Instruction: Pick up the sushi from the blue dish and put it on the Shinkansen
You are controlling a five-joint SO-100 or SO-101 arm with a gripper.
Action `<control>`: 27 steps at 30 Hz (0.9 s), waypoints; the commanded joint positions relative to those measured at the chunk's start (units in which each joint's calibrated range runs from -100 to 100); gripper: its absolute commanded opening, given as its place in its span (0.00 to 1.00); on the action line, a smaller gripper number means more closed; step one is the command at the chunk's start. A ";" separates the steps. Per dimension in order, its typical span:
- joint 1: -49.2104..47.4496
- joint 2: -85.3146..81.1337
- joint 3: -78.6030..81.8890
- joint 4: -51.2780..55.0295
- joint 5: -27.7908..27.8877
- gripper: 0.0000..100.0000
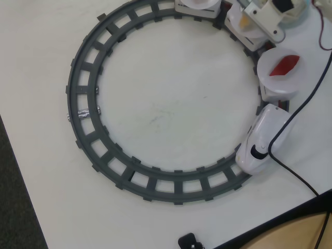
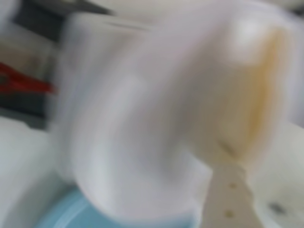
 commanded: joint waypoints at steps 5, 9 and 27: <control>3.80 -41.19 26.16 -0.29 -1.38 0.19; 9.61 -61.99 55.60 -7.31 -1.33 0.18; 16.21 -122.36 117.09 -2.00 -1.28 0.01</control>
